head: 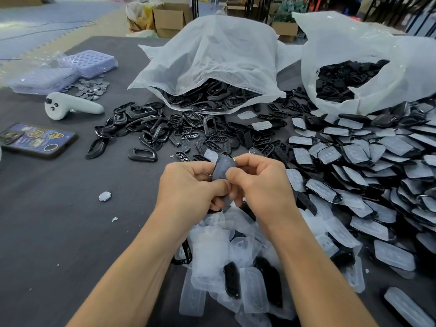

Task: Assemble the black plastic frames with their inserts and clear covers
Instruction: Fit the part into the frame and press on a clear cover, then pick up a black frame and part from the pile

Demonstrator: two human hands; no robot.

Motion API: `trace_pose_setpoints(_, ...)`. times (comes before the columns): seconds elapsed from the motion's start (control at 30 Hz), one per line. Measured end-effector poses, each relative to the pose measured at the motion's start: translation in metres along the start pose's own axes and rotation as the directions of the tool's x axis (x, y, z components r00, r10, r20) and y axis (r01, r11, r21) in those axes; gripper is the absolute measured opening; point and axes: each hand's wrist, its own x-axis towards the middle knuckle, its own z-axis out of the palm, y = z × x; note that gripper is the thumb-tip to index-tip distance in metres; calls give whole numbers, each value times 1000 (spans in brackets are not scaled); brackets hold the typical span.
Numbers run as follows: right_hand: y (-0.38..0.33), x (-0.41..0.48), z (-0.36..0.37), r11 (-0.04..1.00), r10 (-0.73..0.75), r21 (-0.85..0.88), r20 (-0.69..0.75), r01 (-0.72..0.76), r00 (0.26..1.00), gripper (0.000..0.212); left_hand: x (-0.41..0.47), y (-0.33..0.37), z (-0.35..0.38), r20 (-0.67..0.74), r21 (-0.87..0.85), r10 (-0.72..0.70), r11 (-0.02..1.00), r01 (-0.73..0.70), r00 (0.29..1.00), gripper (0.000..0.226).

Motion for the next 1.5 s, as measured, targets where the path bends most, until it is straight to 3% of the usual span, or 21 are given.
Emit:
trace_pose_setpoints(0.13,1,2,-5,994,-7,-106,-78,-1,997,20,-1,-2,2,-1,129,74,989,-74,997,22)
trace_pose_setpoints(0.27,1,-3,-6,986,6,-165,31,-1,1000,15,4,-6,-1,-177,272,204,950,-152,963,22)
trace_pose_setpoints(0.37,0,-6,0,956,-51,-289,29,57,998,11,9,-8,-3,-242,238,197,961,-139,950,16)
trace_pose_setpoints(0.53,-1,-7,2,952,-22,-302,67,42,998,12,12,-9,-3,-373,25,123,992,-122,920,20)
trace_pose_setpoints(0.7,-6,-3,-14,948,105,-310,88,-72,991,13,16,-16,-6,-193,-67,63,995,-77,979,18)
trace_pose_setpoints(0.77,-10,2,-26,992,55,-107,-110,-67,992,10,19,-16,-10,-226,-82,80,992,-101,971,19)
trace_pose_setpoints(0.83,-16,5,-38,950,88,311,-323,18,942,8,24,-17,-17,-324,-1,120,992,-128,938,15)
trace_pose_setpoints(0.87,-18,5,-43,900,106,431,-364,66,925,16,25,-18,-20,-367,61,145,989,-132,919,18)
trace_pose_setpoints(0.93,-16,5,-43,887,119,459,-349,59,930,22,28,-19,-24,-436,177,191,976,-124,879,20)
trace_pose_setpoints(1.0,-12,5,-33,936,126,351,-289,-17,949,8,32,-20,-31,-497,280,243,954,-111,833,20)
trace_pose_setpoints(1.17,1,8,-11,999,14,-38,-227,-23,974,9,51,-22,-59,-482,595,404,803,-49,777,36)
trace_pose_setpoints(1.3,9,10,0,918,-57,-398,-140,-3,988,12,79,-26,-81,-418,741,430,671,27,800,47)
trace_pose_setpoints(1.5,-5,38,24,782,-82,-622,-20,52,996,32,103,-23,-88,-338,811,416,584,37,844,41)
